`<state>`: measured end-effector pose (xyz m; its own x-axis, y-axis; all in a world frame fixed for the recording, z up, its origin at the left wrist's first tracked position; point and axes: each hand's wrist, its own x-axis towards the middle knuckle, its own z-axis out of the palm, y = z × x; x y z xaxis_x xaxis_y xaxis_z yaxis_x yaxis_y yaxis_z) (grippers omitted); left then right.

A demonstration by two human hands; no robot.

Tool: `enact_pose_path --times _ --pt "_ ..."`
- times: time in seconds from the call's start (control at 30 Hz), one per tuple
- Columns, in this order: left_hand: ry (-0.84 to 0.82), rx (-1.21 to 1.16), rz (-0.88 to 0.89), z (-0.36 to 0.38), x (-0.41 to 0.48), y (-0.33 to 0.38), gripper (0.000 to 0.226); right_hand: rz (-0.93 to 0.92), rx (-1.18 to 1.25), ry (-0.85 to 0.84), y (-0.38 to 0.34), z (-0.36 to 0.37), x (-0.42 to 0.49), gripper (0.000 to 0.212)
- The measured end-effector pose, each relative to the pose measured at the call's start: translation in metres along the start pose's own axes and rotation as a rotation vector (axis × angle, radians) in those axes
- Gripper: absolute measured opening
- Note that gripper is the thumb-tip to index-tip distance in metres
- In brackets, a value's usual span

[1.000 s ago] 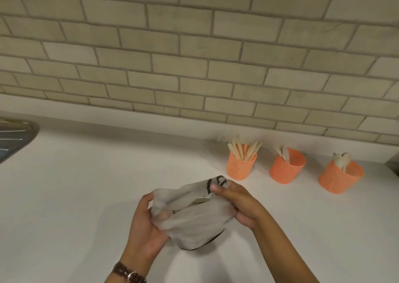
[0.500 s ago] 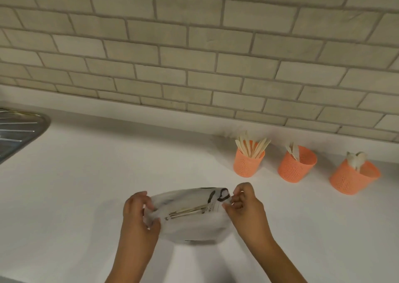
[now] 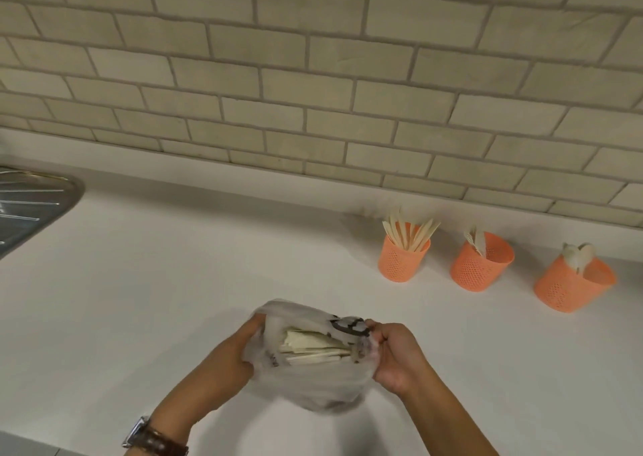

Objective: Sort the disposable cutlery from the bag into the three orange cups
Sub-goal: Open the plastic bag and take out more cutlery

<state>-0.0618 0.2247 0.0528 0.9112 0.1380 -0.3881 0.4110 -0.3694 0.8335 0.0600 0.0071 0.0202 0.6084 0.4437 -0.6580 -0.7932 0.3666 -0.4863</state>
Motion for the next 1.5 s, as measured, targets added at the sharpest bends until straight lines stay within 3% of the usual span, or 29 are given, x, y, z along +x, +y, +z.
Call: enact_pose_path --times 0.03,0.1,0.17,0.23,0.3,0.4,0.53,0.63,0.73,0.8,0.83,0.87,0.97,1.1,1.23,1.37,1.5 --pt "-0.030 -0.199 0.012 -0.002 0.000 -0.001 0.070 -0.071 -0.077 0.010 0.004 -0.002 -0.001 0.010" --pt "-0.049 -0.554 -0.012 -0.004 0.006 -0.006 0.059 -0.199 -0.334 -0.026 0.006 -0.003 -0.008 0.039" --pt "-0.073 -0.917 -0.092 -0.002 0.014 -0.012 0.054 -0.369 -0.789 -0.035 0.006 0.001 -0.017 0.059" --pt "-0.104 -1.219 -0.150 0.002 0.022 -0.017 0.057 -0.584 -1.151 0.022 0.009 0.004 -0.021 0.049" --pt "-0.097 -1.276 -0.143 0.005 0.022 -0.014 0.058 -0.762 -1.341 0.094 0.012 0.010 -0.023 0.026" --pt "0.009 -0.929 -0.105 0.009 0.020 -0.008 0.031 -0.929 -1.467 0.236 0.007 0.010 -0.018 0.014" --pt "0.159 -0.323 0.052 0.007 0.018 -0.009 0.039 -1.019 -1.294 0.386 -0.006 0.014 -0.011 0.009" --pt "0.394 0.132 0.275 0.001 0.017 -0.013 0.058 -1.016 -1.333 0.353 -0.007 0.019 -0.019 0.014" --pt "0.529 0.343 0.331 0.001 0.018 -0.016 0.052 -1.141 -1.636 0.254 0.001 0.018 -0.018 0.025" --pt "0.506 0.403 0.274 0.006 0.018 -0.015 0.041 -1.141 -1.821 0.213 0.004 0.019 -0.015 0.023" --pt "0.488 0.452 0.226 0.010 0.017 -0.015 0.025 -1.130 -1.927 0.199 0.005 0.021 -0.014 0.025" --pt "0.450 0.507 0.159 0.014 0.017 -0.015 0.026 -1.091 -2.038 0.174 0.005 0.024 -0.015 0.032" --pt "0.311 0.605 0.099 0.021 0.017 -0.015 0.065 -0.800 -2.131 0.075 0.001 0.034 -0.020 0.061" --pt "0.185 0.590 0.209 -0.005 0.032 0.007 0.089 -0.583 -1.866 -0.014 -0.007 0.043 -0.039 0.078" --pt "0.092 0.751 0.335 -0.045 0.067 0.054 0.075 -0.496 -1.590 -0.089 -0.002 0.056 -0.065 0.089" --pt "0.014 0.849 0.572 -0.050 0.096 0.096 0.063 -0.316 -1.161 -0.304 0.029 0.071 -0.089 0.075" --pt "-0.087 0.849 0.686 -0.021 0.107 0.108 0.071 -0.187 -1.148 -0.310 0.066 0.064 -0.084 0.093"
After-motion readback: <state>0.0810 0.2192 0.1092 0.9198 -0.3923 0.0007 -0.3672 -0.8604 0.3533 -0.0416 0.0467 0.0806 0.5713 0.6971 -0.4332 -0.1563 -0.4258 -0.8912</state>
